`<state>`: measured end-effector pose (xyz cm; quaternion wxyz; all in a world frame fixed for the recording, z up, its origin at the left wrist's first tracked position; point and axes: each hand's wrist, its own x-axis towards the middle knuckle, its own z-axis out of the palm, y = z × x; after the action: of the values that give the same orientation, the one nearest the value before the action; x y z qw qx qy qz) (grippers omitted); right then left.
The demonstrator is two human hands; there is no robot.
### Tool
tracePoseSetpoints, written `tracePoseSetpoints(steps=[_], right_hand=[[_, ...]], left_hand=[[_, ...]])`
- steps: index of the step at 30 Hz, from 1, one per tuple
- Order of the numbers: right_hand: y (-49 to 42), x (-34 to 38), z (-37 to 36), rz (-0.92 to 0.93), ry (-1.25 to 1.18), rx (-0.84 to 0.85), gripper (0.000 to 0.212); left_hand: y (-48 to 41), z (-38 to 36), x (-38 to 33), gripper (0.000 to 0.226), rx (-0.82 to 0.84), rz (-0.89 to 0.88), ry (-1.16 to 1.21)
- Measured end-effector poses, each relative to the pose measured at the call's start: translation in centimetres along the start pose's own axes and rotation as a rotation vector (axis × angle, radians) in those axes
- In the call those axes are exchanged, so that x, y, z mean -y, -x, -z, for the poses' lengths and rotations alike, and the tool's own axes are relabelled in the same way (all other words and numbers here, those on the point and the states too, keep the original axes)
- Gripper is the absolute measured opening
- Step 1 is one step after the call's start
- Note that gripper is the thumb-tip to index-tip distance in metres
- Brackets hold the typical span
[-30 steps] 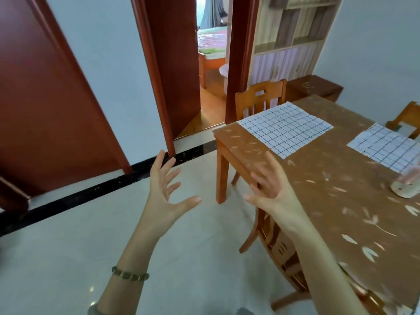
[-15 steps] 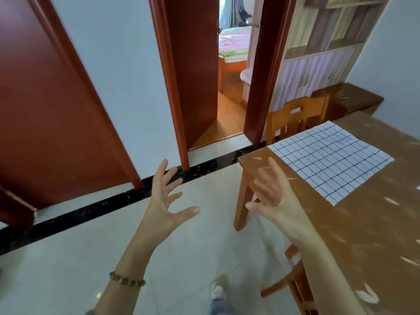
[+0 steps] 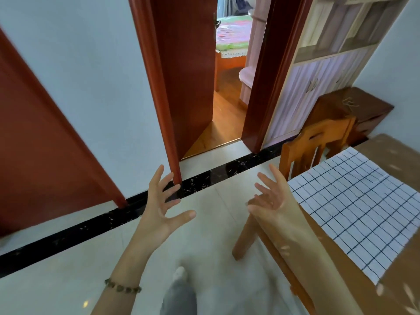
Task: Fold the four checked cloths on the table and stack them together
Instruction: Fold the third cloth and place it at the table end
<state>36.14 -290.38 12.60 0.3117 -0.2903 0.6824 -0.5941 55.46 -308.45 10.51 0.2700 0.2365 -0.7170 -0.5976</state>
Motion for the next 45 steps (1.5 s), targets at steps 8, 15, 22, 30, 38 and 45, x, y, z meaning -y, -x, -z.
tracePoseSetpoints(steps=[8,15,22,30,38,45], right_hand=[[-15.3,-0.2,-1.7,-0.029,0.016,-0.167,0.102],[-26.4,1.3,-2.5,-0.029,0.013,-0.309,0.104],[-32.3,1.1,1.2,-0.051,-0.019,-0.515,0.101],[-40.0,0.6,9.0,-0.051,-0.011,-0.7,0.106],[-47.4,0.9,19.5,-0.067,-0.034,-0.815,0.113],[-49.3,-0.7,26.6,-0.125,-0.072,-1.013,0.101]], left_hand=[[-18.6,3.1,4.6,0.111,0.179,-0.012,-0.016],[-34.2,4.8,4.4,0.109,0.38,-0.05,-0.013],[-45.0,0.9,5.8,0.104,0.58,-0.098,0.013],[-58.0,-9.7,6.8,0.103,0.759,-0.16,0.066],[-70.1,-22.1,4.9,0.11,0.936,-0.234,0.014],[-75.9,-31.7,4.9,0.113,1.119,-0.183,0.06]])
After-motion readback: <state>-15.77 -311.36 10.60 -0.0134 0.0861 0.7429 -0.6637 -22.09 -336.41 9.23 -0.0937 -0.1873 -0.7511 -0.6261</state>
